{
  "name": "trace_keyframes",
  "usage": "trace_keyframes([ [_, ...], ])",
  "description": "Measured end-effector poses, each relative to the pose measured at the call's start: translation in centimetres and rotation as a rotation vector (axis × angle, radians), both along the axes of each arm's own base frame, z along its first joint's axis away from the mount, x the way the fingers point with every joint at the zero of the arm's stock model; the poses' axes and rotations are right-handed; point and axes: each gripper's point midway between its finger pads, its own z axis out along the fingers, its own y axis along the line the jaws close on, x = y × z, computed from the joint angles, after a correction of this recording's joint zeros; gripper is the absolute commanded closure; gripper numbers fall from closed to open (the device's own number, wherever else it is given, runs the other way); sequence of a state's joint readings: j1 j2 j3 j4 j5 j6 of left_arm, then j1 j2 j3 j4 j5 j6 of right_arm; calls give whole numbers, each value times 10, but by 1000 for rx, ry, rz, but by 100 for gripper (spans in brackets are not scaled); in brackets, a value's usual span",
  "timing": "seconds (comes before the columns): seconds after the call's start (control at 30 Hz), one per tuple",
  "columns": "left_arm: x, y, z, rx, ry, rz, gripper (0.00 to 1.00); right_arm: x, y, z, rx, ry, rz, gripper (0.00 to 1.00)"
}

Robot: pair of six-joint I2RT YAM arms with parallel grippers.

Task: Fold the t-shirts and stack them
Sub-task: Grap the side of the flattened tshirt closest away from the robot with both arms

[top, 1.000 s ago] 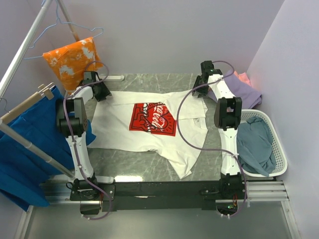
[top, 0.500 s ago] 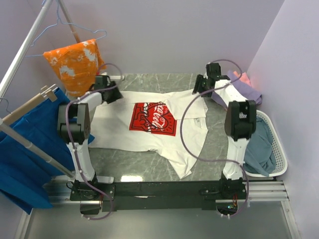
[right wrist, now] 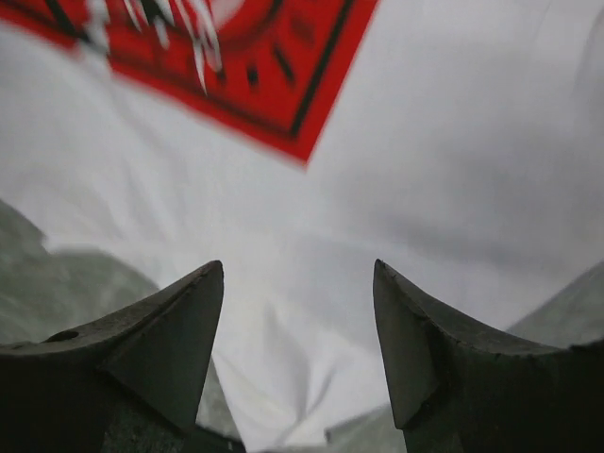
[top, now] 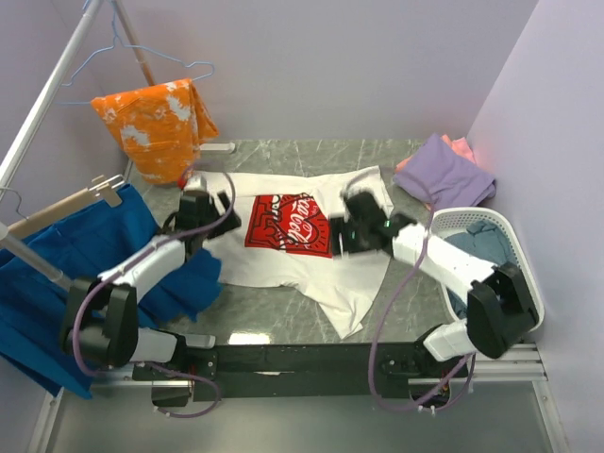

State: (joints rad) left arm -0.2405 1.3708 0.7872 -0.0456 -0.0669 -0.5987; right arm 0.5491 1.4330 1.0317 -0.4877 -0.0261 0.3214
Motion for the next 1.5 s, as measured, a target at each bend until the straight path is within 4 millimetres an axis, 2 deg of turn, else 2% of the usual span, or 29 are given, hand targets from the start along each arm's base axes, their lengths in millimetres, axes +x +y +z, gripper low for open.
trace_keyframes([
  [0.03,-15,3,-14,2,39,5,4,-26,-3,-18,-31,50,14,28],
  [0.07,-35,5,-31,3,88,10,3,-50,-5,-30,-52,94,26,28],
  [0.1,-47,7,-39,4,115,13,1,-73,-6,-38,-67,127,44,28],
  [0.13,-61,9,-47,5,141,17,1,-94,-4,-43,-74,148,69,28],
  [0.2,-76,11,-52,4,154,23,1,-126,4,-43,-58,164,114,28],
  [0.37,-88,17,-52,1,140,53,1,-177,36,-36,-18,173,203,28],
  [0.47,-95,21,-56,1,148,72,1,-208,46,-47,-67,207,246,28],
  [0.57,-103,23,-61,-2,163,80,1,-229,44,-66,-169,240,255,28],
  [0.7,-110,24,-67,-6,188,92,1,-238,34,-89,-321,245,225,28],
  [0.8,-110,25,-67,-3,188,98,1,-235,28,-97,-388,225,197,29],
  [0.97,-110,27,-69,6,193,105,1,-225,31,-99,-444,187,160,33],
  [1.17,-111,29,-73,16,205,110,0,-226,35,-100,-471,196,162,45],
  [1.4,-112,29,-76,22,217,108,0,-225,34,-100,-444,210,123,42],
  [1.5,-112,29,-77,24,222,108,0,-212,26,-98,-449,170,76,41],
])
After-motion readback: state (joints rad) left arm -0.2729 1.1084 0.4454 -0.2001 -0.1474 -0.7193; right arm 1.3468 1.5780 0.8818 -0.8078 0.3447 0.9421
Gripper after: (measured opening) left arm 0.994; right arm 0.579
